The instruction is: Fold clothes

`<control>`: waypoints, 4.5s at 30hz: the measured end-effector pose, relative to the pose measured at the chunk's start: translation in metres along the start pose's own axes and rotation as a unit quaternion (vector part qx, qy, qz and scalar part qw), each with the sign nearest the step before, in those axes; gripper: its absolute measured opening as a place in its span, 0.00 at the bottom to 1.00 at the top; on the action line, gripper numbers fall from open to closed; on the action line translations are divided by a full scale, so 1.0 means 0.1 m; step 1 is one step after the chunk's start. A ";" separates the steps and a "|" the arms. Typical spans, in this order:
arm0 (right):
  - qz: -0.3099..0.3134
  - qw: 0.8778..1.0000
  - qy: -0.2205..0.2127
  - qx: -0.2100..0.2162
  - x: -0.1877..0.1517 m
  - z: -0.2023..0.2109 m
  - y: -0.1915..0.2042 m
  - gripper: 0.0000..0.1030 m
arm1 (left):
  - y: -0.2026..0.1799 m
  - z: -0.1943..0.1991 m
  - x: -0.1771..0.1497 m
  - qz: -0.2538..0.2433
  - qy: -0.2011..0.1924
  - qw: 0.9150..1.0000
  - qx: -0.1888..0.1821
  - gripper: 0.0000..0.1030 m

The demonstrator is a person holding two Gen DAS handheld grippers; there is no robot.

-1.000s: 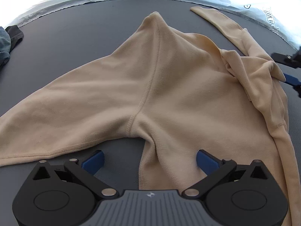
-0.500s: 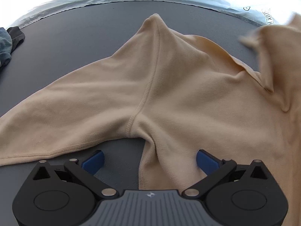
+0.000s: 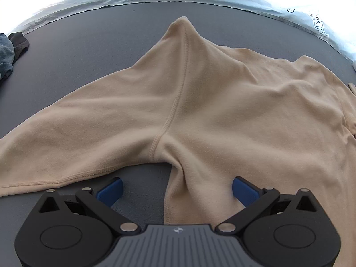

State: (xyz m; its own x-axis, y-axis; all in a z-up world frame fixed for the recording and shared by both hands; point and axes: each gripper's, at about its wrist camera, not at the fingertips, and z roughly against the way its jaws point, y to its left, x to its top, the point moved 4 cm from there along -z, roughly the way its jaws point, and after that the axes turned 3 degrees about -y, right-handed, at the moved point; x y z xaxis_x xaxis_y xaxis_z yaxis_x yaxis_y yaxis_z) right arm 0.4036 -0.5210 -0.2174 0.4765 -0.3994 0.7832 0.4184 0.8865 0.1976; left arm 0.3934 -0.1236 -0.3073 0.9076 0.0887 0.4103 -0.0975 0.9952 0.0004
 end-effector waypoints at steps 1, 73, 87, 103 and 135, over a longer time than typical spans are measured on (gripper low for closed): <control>-0.035 0.999 -0.006 -0.008 0.05 -0.04 -0.14 0.42 | 0.00 0.00 0.00 0.000 0.001 1.000 0.000 1.00; -0.054 0.985 0.015 -0.164 -0.26 0.73 -1.39 0.04 | -0.01 0.02 -0.03 0.001 -0.018 1.000 0.000 1.00; -0.280 0.944 -0.058 -0.165 -0.07 0.57 -2.17 0.27 | 0.00 0.02 -0.03 0.001 -0.020 1.000 0.000 1.00; -0.132 0.969 0.017 -0.207 -0.59 0.37 -1.82 0.32 | 0.01 0.02 -0.01 -0.001 -0.014 1.000 0.000 1.00; 0.123 0.987 0.057 0.087 -0.08 -0.23 0.27 0.31 | 0.43 0.28 0.72 -0.022 -0.099 0.995 -0.011 0.41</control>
State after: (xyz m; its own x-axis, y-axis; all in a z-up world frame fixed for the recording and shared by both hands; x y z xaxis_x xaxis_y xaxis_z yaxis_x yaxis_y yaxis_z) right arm 0.4287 -0.4988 -0.2321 0.6357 -0.1826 0.7500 0.1449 0.9826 0.1164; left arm 0.4432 -0.0754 -0.2523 0.8119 0.0374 0.5826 -0.0485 0.9988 0.0035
